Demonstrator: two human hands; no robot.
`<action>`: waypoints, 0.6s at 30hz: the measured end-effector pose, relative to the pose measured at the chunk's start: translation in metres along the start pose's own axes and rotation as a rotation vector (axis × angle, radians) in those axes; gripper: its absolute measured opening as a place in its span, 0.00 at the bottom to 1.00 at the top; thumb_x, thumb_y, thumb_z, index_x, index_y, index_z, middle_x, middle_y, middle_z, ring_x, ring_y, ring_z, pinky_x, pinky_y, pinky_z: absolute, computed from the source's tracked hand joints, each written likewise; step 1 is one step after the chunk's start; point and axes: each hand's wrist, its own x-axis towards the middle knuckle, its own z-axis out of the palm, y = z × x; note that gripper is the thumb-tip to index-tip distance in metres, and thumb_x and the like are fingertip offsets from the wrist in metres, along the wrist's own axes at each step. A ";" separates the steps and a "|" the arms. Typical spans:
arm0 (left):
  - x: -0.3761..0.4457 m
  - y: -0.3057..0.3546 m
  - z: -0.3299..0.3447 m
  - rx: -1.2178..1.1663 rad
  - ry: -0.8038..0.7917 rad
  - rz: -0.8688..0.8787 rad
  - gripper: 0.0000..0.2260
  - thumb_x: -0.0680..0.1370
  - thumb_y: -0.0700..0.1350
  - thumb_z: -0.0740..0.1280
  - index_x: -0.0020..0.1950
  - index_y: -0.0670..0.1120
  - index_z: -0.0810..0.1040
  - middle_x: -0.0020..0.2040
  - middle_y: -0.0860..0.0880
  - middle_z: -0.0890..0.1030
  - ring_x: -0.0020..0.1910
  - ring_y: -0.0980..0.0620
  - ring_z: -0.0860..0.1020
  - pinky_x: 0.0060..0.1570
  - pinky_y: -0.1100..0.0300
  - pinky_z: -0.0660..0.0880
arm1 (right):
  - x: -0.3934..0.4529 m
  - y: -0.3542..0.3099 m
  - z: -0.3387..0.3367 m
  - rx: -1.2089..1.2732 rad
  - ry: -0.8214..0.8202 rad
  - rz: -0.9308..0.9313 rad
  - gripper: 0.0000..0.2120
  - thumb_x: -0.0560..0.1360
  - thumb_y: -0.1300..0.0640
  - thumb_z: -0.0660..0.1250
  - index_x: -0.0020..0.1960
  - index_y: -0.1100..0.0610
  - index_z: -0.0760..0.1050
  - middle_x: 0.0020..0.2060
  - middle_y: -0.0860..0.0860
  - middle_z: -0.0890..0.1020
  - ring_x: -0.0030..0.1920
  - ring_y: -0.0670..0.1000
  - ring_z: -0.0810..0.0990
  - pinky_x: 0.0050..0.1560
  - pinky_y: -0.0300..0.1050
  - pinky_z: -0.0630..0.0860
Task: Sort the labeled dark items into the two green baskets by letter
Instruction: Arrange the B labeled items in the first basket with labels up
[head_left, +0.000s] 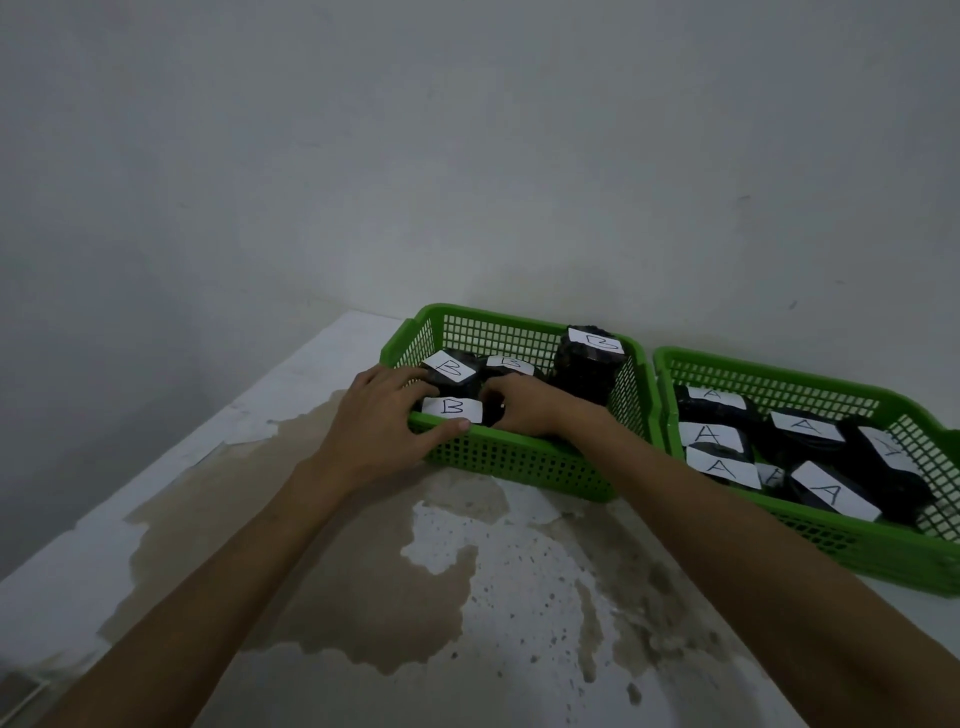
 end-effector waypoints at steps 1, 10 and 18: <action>0.000 0.000 0.000 0.007 0.003 0.002 0.32 0.71 0.74 0.56 0.56 0.51 0.82 0.61 0.55 0.80 0.59 0.55 0.75 0.62 0.55 0.66 | -0.002 0.000 -0.002 0.009 -0.001 -0.001 0.28 0.72 0.49 0.75 0.69 0.56 0.72 0.63 0.54 0.79 0.59 0.54 0.79 0.62 0.51 0.77; 0.002 0.003 -0.002 -0.030 0.012 0.007 0.34 0.72 0.74 0.57 0.61 0.50 0.80 0.60 0.52 0.81 0.58 0.51 0.77 0.62 0.50 0.67 | -0.045 0.032 -0.030 -0.289 0.131 0.172 0.29 0.73 0.36 0.69 0.64 0.55 0.73 0.56 0.53 0.80 0.52 0.56 0.80 0.54 0.55 0.80; 0.007 0.021 -0.007 -0.088 0.034 0.020 0.29 0.72 0.72 0.62 0.59 0.51 0.80 0.54 0.54 0.82 0.52 0.53 0.78 0.54 0.51 0.75 | -0.054 0.036 -0.018 -0.299 -0.048 0.314 0.22 0.80 0.49 0.65 0.68 0.60 0.69 0.61 0.59 0.76 0.54 0.58 0.77 0.50 0.51 0.74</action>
